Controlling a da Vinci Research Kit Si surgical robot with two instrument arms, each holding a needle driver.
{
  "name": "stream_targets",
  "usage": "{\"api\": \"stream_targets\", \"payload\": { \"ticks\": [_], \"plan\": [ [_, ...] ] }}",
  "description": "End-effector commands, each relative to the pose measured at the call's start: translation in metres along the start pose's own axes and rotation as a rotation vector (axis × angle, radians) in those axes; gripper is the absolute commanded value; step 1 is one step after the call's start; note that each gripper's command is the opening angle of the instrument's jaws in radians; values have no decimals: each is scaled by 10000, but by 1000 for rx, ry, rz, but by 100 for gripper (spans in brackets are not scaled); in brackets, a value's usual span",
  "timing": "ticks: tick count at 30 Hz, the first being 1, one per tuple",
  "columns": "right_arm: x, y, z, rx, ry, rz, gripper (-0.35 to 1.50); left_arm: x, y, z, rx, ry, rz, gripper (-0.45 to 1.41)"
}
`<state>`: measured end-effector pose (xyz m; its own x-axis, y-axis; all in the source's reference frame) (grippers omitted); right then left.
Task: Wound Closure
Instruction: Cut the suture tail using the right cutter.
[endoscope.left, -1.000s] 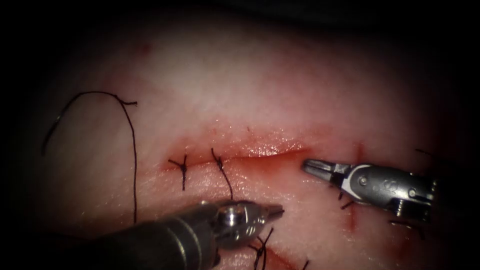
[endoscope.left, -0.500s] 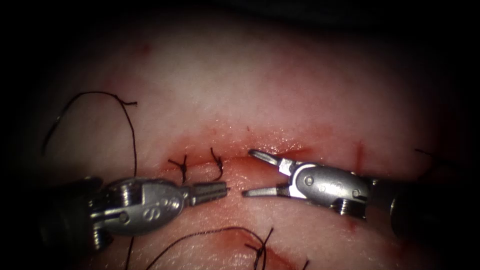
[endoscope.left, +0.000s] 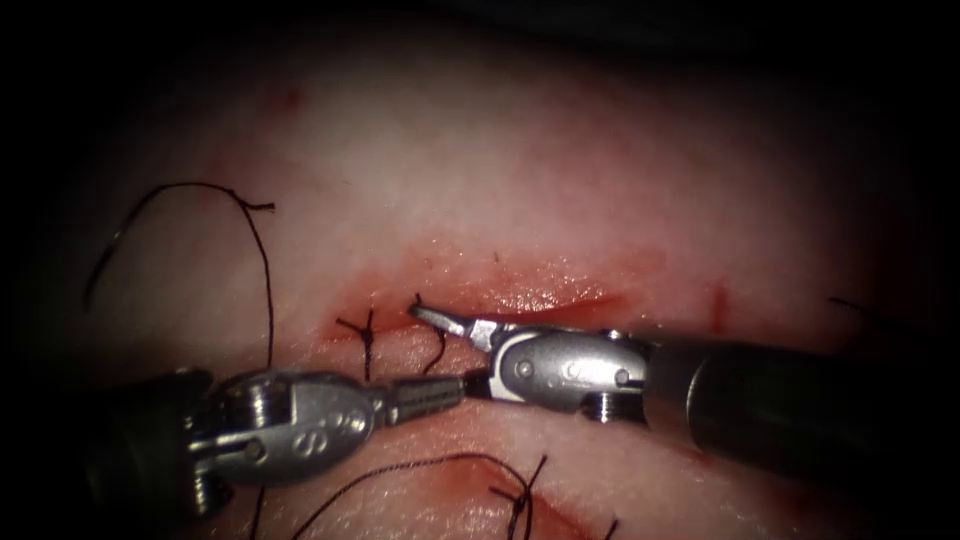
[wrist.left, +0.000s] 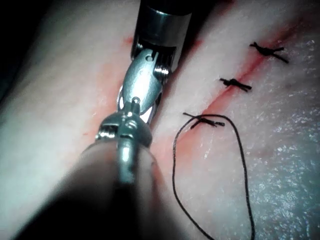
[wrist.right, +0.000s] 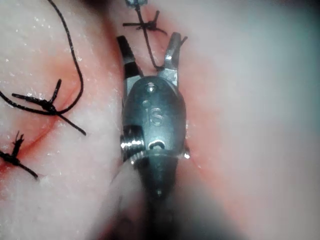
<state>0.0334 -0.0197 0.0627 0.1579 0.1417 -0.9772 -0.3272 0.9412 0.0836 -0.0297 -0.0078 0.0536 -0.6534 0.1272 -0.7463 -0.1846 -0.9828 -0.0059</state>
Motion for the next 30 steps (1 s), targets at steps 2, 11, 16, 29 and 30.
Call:
{"api": "stream_targets", "payload": {
  "ticks": [2,11,16,29,30],
  "plan": [
    [-5,-6,19,3,4,-3,135,2,-2,8,2,0,0,-45],
    [-7,-3,29,-6,1,-14,130,4,3,12,-1,-14,4,-45],
    [-4,-2,32,-7,0,-17,130,2,10,17,-14,-23,11,-45],
    [-19,-7,34,-18,-61,6,-35,3,17,11,-19,-23,16,-45],
    [-19,-7,33,-17,-61,6,-35,3,17,9,-20,-22,17,-45]
  ]
}}
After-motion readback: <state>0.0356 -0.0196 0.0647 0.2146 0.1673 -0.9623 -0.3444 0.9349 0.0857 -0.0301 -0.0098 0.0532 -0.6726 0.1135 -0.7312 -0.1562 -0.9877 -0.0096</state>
